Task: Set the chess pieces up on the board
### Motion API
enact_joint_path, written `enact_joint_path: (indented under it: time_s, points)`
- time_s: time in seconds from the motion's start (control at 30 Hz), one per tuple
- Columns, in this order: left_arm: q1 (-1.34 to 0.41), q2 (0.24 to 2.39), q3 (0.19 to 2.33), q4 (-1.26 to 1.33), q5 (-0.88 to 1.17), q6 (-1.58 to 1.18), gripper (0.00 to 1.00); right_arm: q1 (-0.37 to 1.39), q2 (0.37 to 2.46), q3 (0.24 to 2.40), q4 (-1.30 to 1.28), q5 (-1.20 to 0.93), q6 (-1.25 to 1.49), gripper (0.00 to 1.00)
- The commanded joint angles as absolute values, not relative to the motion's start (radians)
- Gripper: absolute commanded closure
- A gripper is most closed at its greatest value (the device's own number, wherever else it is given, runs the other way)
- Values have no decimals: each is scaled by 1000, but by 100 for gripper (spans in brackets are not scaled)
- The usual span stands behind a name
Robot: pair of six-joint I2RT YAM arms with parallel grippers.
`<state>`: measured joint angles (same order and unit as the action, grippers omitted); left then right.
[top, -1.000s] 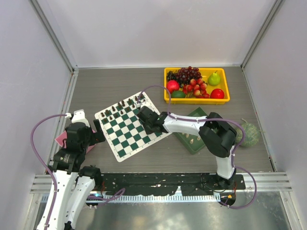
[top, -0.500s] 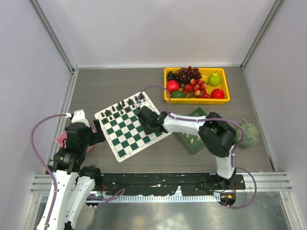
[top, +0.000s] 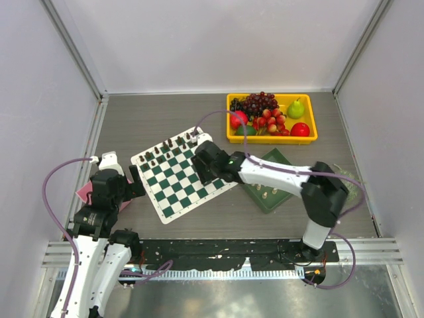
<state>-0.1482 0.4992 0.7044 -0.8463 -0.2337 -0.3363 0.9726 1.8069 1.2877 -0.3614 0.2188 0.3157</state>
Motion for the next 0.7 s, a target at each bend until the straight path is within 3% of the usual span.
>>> enact_joint_path:
  time_s: [0.0, 0.3, 0.67]
  points:
    - [-143, 486, 729, -804, -219, -331, 1, 931, 1569, 1233, -354, 336, 288, 45]
    - [-143, 489, 726, -802, -219, -333, 1, 530, 1296, 925, -344, 253, 371, 49]
    - [-143, 497, 727, -804, -221, -333, 1, 341, 1336, 822, -360, 261, 359, 52]
